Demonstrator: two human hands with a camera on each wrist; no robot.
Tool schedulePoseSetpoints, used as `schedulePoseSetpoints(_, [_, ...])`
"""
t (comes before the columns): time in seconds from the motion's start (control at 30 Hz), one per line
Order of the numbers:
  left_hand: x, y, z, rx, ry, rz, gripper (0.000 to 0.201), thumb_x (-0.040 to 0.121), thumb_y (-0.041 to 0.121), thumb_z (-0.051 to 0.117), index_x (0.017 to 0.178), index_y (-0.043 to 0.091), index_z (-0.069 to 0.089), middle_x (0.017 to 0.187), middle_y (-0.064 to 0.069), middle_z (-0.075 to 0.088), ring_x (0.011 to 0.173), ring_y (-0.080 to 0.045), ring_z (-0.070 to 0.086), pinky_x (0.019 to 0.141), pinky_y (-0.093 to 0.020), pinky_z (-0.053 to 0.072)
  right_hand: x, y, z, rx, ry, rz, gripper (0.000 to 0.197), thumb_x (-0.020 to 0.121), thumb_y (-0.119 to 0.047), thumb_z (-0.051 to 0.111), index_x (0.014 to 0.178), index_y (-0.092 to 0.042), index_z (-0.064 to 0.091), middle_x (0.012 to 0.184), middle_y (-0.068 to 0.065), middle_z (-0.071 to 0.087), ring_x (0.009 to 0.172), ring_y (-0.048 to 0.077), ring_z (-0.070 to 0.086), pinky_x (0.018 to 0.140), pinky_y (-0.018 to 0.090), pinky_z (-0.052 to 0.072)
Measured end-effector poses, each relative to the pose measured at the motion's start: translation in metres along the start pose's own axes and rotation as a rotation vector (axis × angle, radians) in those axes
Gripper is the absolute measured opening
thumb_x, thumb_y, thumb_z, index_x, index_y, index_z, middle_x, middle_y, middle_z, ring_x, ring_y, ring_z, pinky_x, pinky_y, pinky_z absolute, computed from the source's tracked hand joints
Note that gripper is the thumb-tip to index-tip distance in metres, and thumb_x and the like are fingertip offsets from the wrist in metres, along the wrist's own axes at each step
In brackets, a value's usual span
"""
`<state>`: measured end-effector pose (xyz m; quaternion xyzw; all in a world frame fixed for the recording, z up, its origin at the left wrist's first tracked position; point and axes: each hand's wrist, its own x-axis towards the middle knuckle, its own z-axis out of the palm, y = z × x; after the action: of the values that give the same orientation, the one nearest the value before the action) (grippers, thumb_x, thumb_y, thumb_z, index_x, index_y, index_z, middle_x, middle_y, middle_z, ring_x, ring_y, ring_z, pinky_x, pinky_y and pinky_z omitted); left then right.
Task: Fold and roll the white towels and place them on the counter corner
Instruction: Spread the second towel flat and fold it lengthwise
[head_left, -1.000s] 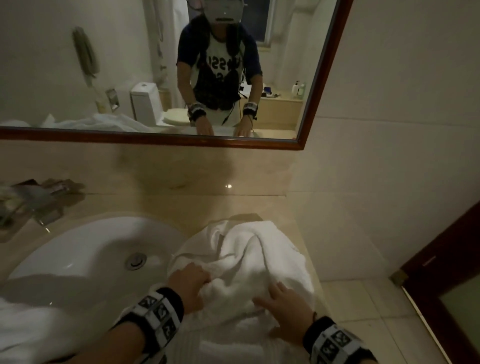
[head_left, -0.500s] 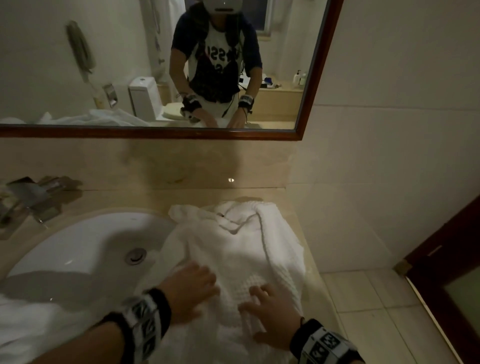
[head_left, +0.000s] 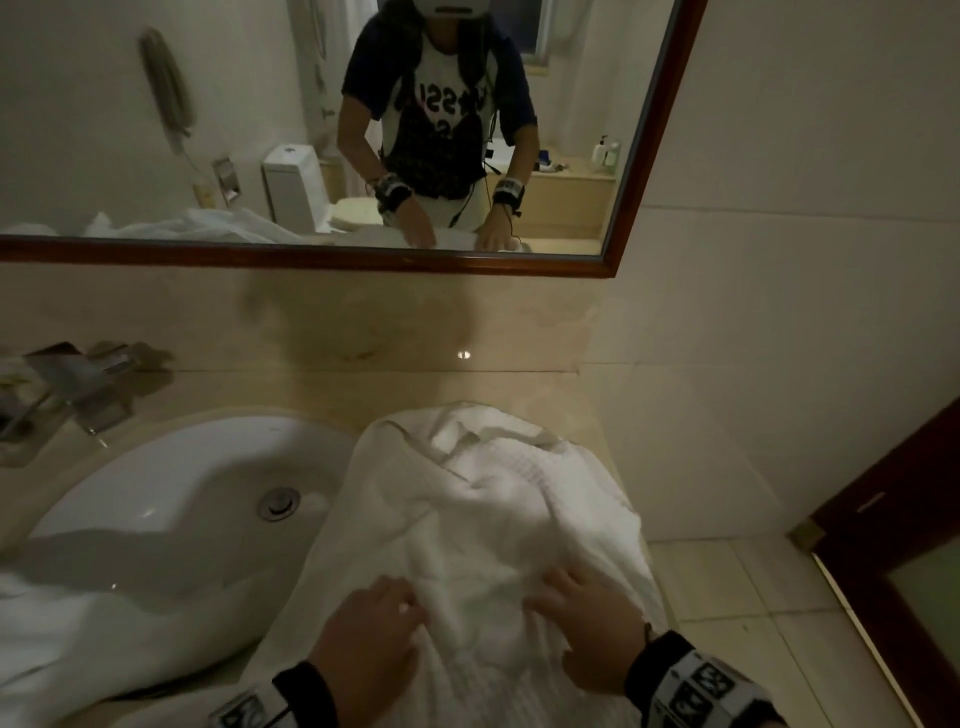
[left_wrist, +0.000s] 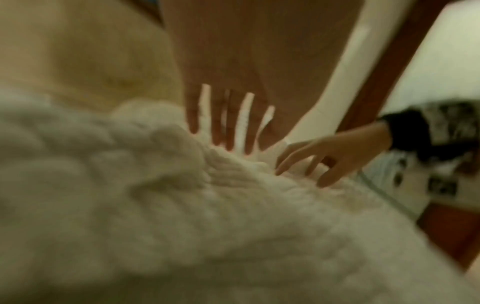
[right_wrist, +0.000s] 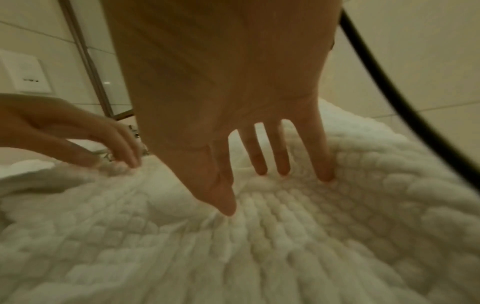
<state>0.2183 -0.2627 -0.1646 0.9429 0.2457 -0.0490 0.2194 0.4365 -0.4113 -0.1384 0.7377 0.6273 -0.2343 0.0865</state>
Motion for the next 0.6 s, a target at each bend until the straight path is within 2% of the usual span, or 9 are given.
schedulePoseSetpoints(0.07, [-0.002,-0.009,0.012,0.062,-0.002,-0.029,0.030,0.051,0.050,0.037,0.077,0.037,0.044,0.067,0.012,0.053,0.070,-0.008,0.034,0.037,-0.010,0.033,-0.001,-0.006,-0.005,-0.009,-0.051,0.051,0.042,0.081,-0.014,0.054,0.121,-0.024,0.052,0.132,0.006,0.040,0.125,0.027,0.039,0.084,0.035,0.041])
schedulePoseSetpoints(0.13, [-0.005,-0.026,0.032,0.169,0.053,-0.044,0.032,0.048,0.056,0.044,0.074,0.040,0.034,0.070,0.022,0.034,0.061,-0.004,0.034,0.030,-0.009,0.014,-0.001,-0.006,-0.010,-0.086,-0.101,0.080,0.032,0.085,-0.014,0.051,0.116,-0.017,0.060,0.128,0.008,0.047,0.119,0.030,0.048,0.078,0.034,0.039])
schedulePoseSetpoints(0.2, [0.001,-0.034,0.041,0.159,0.036,0.020,0.037,0.048,0.060,0.049,0.079,0.042,0.041,0.075,0.023,0.039,0.057,0.004,0.038,0.030,-0.010,0.021,0.002,-0.009,-0.015,-0.108,-0.070,0.106,0.027,0.089,-0.013,0.045,0.108,-0.011,0.065,0.119,0.009,0.058,0.108,0.031,0.057,0.078,0.033,0.044])
schedulePoseSetpoints(0.27, [0.008,-0.030,0.038,0.187,-0.009,0.054,0.034,0.056,0.057,0.043,0.086,0.041,0.043,0.080,0.022,0.049,0.058,0.006,0.046,0.039,-0.008,0.037,0.010,-0.012,-0.025,-0.078,0.235,0.092,0.030,0.084,-0.011,0.041,0.089,-0.014,0.070,0.092,0.005,0.066,0.082,0.025,0.067,0.062,0.024,0.046])
schedulePoseSetpoints(0.33, [0.013,-0.019,0.017,0.187,-0.042,0.085,0.031,0.059,0.055,0.039,0.087,0.042,0.041,0.083,0.024,0.048,0.056,0.011,0.051,0.042,-0.004,0.038,0.018,-0.008,-0.037,-0.070,0.422,0.174,0.031,0.073,-0.021,0.041,0.075,-0.023,0.072,0.072,-0.004,0.064,0.062,0.013,0.064,0.048,0.018,0.045])
schedulePoseSetpoints(0.4, [0.021,-0.023,0.009,0.202,-0.041,0.083,0.034,0.054,0.051,0.035,0.086,0.041,0.039,0.077,0.026,0.053,0.065,0.009,0.048,0.042,-0.004,0.039,0.030,-0.005,-0.044,-0.008,0.474,0.238,0.026,0.071,-0.017,0.052,0.086,-0.017,0.073,0.083,0.002,0.065,0.075,0.020,0.064,0.058,0.028,0.052])
schedulePoseSetpoints(0.5, [0.032,-0.014,-0.012,0.243,0.024,0.080,0.038,0.050,0.043,0.045,0.088,0.040,0.041,0.084,0.023,0.052,0.076,0.005,0.045,0.047,-0.006,0.042,0.044,0.009,-0.051,0.009,0.535,0.300,0.037,0.044,0.001,0.077,0.079,-0.013,0.072,0.081,0.007,0.065,0.070,0.027,0.065,0.049,0.032,0.053])
schedulePoseSetpoints(0.53, [0.039,-0.013,-0.013,0.207,0.089,0.066,0.039,0.054,0.035,0.051,0.092,0.041,0.044,0.090,0.020,0.051,0.079,0.004,0.052,0.054,-0.006,0.044,0.047,0.016,-0.056,0.023,0.523,0.309,0.039,0.048,0.005,0.075,0.083,-0.012,0.072,0.086,0.009,0.065,0.076,0.029,0.066,0.055,0.034,0.055])
schedulePoseSetpoints(0.6, [0.053,-0.009,-0.025,0.092,0.175,-0.018,0.043,0.071,0.016,0.057,0.110,0.033,0.053,0.114,0.012,0.047,0.104,-0.008,0.058,0.081,-0.015,0.047,0.056,0.029,-0.061,0.121,0.443,0.329,0.037,0.077,0.003,0.057,0.112,-0.010,0.065,0.115,0.011,0.058,0.107,0.032,0.058,0.088,0.036,0.049])
